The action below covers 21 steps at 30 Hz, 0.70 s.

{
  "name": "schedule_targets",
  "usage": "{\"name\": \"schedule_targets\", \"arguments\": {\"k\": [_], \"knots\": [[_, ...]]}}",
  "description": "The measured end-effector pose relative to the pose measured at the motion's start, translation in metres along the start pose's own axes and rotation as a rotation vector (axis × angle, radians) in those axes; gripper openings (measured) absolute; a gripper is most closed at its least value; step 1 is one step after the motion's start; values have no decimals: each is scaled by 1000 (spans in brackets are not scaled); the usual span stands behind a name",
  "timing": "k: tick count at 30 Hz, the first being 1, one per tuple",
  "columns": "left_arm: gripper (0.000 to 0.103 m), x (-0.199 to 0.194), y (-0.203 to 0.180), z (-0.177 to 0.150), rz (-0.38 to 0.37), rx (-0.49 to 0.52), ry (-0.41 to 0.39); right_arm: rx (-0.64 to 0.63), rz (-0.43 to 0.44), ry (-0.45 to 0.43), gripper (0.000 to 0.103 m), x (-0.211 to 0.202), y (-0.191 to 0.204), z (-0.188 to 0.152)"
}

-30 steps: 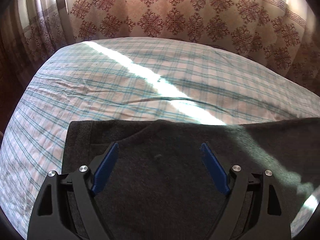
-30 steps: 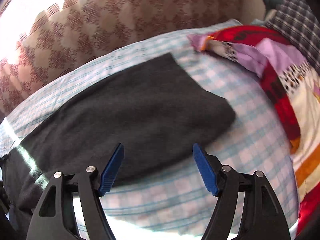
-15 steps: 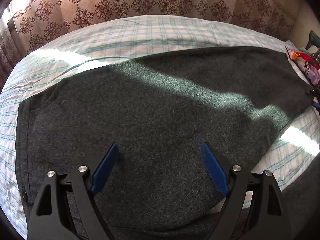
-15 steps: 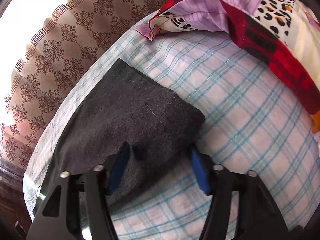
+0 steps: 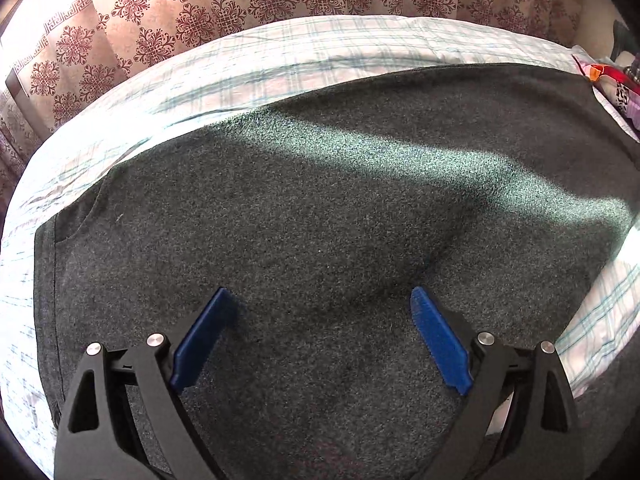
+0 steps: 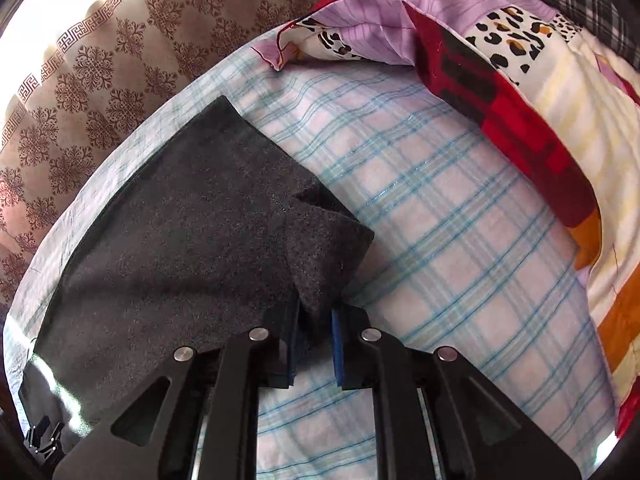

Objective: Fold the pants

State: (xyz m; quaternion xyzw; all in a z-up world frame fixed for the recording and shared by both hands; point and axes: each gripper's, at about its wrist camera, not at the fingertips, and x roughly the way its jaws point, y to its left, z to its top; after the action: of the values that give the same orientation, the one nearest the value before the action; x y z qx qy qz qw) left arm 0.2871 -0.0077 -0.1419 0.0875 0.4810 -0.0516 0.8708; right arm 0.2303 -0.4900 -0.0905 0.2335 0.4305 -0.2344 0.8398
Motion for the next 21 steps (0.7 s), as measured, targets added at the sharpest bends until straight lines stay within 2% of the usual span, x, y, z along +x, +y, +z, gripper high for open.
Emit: {"name": "schedule_targets", "arguments": {"k": [1,2,3,4,7,10,16,21], "knots": [[94,-1,1,1,-7,-6,8,-19,-35,-6,24,-2,3,2],[94,-1,5,5,-20,-13,15,-34,-85,-21,42,-7,3,4],[94,-4,9,6,-35,-25,15,-39,-131,-50,52,-14,2,7],[94,-8,13,8,-47,-36,8,-41,-147,-77,54,-22,-1,10],[94,-16,30,14,-42,-80,-19,-65,-193,-144,55,-42,0,19],[94,-10,63,26,-61,-189,12,-120,-163,-167,55,-49,19,22],[94,1,137,43,-85,-447,35,-212,-57,-121,55,-29,73,15],[93,19,193,47,-148,-713,97,-277,-7,-87,56,-17,113,3]]}}
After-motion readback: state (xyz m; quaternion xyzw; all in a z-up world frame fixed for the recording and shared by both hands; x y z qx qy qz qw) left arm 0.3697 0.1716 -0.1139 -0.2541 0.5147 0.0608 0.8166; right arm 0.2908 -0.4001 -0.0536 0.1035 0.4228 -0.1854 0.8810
